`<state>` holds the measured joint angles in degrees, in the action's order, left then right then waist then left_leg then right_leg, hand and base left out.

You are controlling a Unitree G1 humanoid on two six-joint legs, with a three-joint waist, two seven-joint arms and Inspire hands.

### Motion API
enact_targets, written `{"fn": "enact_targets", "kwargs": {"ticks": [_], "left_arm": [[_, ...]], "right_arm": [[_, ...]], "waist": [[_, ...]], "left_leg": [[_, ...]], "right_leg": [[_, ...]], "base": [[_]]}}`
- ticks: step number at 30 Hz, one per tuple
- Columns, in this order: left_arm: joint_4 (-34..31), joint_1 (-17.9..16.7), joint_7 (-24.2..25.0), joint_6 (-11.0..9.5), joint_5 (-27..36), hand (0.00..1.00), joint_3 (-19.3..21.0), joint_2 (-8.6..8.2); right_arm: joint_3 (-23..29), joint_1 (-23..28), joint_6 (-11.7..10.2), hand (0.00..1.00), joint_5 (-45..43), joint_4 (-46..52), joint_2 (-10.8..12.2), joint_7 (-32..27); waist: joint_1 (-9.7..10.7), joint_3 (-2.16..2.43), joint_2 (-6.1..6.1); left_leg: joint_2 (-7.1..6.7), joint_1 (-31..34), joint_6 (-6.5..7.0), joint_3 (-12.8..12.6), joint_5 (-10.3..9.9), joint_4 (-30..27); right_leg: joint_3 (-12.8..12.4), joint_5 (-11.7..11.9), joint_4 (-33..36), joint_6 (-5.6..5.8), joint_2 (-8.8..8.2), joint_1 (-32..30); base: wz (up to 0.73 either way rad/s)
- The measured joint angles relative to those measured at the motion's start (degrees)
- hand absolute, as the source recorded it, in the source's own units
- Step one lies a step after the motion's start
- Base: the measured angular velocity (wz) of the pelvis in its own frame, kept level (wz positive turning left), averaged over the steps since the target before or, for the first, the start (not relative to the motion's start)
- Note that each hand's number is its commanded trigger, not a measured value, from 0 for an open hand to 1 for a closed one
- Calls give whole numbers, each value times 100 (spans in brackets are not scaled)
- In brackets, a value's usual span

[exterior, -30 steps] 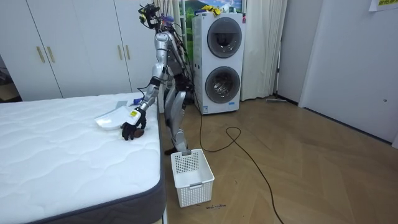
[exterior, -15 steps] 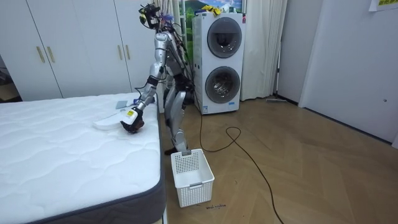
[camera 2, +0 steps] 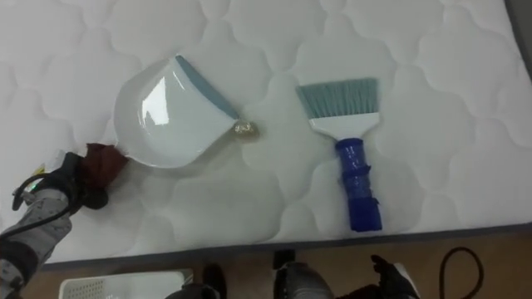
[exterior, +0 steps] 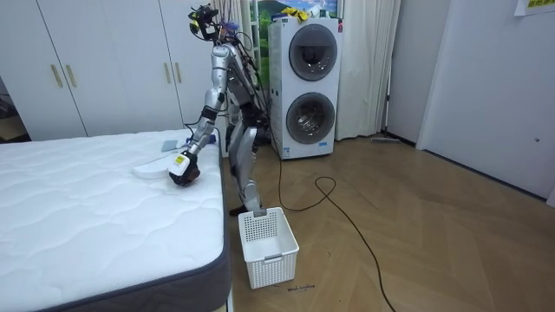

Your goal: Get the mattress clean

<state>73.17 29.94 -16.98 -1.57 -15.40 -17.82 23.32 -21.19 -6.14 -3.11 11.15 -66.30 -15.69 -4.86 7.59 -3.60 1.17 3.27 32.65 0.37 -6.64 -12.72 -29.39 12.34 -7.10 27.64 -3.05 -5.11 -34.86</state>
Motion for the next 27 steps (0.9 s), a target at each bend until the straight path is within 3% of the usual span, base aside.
{"fn": "enact_targets", "kwargs": {"ticks": [5,10,18,27], "left_arm": [[-5,-11,-31,-103,-33,100,1,21],[-93,-47,-92,-221,-147,100,5,24],[-545,-278,-422,-299,-574,100,5,57],[-912,-596,-489,-400,-822,100,0,128]], "right_arm": [[18,-80,-86,0,-1,-30,-30,2],[66,-77,-155,0,-6,-42,-35,19],[392,-76,-350,0,-8,-81,-69,73],[626,-67,-374,0,27,-214,-152,220]], "waist": [[-34,-30,49],[-152,-30,52],[-179,-7,136],[-182,27,193]], "left_leg": [[0,-16,0,-40,0,62],[1,-48,0,-120,0,77],[5,-51,1,-117,0,96],[2,-138,2,-174,1,155]], "right_leg": [[-8,-2,-15,1,1,-19],[-65,-5,-10,1,4,-53],[-56,4,-98,12,17,-31],[-108,6,-105,15,25,15]], "base": [[-2],[-6],[0],[-3]]}}
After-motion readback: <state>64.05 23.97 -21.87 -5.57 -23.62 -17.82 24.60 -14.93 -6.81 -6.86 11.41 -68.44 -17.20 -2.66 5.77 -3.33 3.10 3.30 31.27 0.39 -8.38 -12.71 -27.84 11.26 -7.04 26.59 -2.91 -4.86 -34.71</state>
